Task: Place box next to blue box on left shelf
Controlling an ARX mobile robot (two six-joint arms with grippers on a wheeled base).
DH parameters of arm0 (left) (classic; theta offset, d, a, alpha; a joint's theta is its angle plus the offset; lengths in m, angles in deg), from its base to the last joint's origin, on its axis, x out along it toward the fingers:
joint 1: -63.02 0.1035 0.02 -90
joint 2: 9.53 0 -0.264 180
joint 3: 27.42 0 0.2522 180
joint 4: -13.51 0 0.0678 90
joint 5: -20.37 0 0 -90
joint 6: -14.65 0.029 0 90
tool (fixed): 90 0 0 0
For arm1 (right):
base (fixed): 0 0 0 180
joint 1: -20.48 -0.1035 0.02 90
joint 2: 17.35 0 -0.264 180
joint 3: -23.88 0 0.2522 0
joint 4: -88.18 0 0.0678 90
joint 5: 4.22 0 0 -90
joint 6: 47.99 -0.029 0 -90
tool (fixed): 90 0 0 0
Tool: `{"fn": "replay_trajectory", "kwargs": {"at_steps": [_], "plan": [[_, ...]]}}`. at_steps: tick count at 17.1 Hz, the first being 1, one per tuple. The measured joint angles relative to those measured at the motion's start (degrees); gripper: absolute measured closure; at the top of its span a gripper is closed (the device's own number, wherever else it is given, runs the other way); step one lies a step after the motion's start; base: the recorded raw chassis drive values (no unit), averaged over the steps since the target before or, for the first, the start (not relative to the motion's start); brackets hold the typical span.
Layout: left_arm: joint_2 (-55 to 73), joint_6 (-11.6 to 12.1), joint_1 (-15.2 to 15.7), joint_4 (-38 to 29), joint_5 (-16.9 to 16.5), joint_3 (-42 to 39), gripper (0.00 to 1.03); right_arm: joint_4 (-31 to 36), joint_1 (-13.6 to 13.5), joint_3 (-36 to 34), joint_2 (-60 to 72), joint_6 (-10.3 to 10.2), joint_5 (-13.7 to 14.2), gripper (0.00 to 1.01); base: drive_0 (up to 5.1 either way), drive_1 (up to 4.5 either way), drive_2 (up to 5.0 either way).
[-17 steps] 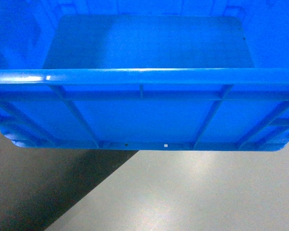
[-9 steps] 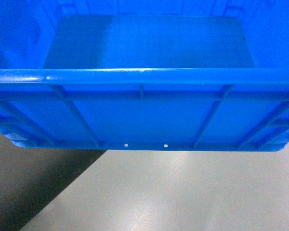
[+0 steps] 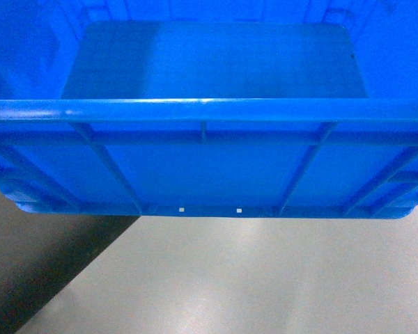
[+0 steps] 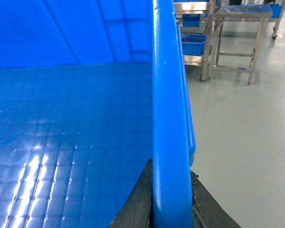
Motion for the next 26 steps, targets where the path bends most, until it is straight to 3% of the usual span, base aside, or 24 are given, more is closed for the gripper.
{"fn": "replay_trajectory", "kwargs": {"at_steps": [26], "plan": [[0.0,0.1,0.0,0.0,0.0,0.0,0.89,-0.1,0.0,0.0,0.0,0.0,0.0,0.93,-1.4,-1.38,-1.4]]}}
